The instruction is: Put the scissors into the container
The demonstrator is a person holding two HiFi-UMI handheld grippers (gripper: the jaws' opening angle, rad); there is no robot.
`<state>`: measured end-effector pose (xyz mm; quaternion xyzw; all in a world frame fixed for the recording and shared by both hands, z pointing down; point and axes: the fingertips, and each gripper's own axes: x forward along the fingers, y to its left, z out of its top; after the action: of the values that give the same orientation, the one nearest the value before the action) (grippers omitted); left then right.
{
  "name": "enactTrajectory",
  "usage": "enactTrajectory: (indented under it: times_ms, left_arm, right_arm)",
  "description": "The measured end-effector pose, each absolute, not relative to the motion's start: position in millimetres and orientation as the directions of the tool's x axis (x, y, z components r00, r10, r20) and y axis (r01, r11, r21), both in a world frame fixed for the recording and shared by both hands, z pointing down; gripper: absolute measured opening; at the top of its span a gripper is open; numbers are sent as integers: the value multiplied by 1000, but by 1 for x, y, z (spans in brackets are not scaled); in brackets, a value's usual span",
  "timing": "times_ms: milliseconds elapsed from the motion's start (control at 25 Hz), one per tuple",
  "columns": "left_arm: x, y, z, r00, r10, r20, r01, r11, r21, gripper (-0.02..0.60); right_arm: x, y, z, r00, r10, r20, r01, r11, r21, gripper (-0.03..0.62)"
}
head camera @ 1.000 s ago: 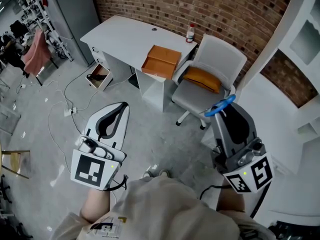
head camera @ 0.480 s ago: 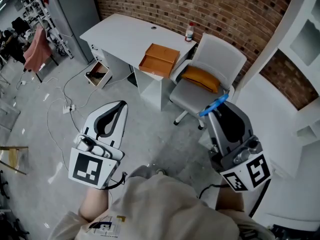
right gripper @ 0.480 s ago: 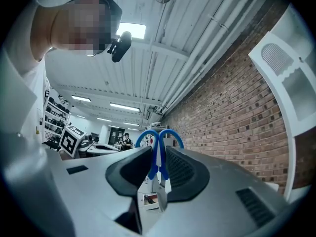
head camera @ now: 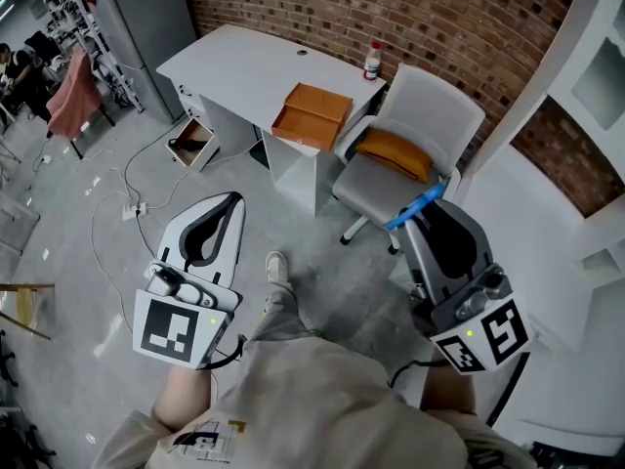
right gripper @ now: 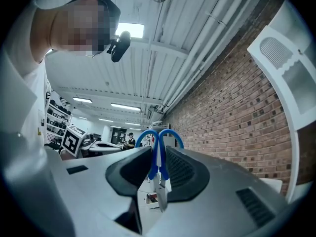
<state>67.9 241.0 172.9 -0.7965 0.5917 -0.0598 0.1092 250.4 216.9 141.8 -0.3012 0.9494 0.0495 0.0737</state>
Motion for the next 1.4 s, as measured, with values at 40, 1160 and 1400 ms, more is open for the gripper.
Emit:
enactTrajectory:
  times_ms: [40, 1160, 1400]
  left_arm:
    - [67, 238, 175, 294, -955, -35, -929, -277, -247, 8]
    - [-48, 44, 225, 332, -942, 47, -924, -335, -186, 8]
    - [-74, -16, 233, 374, -924, 76, -910, -381, -164, 8]
  right_arm:
    - [249, 215, 144, -809, -563, -167, -577, 815, 51, 89]
    - [125, 14, 184, -787, -613, -66, -616, 788, 27, 89]
    - [95, -39, 188, -776, -631, -30, -631, 775, 21, 89]
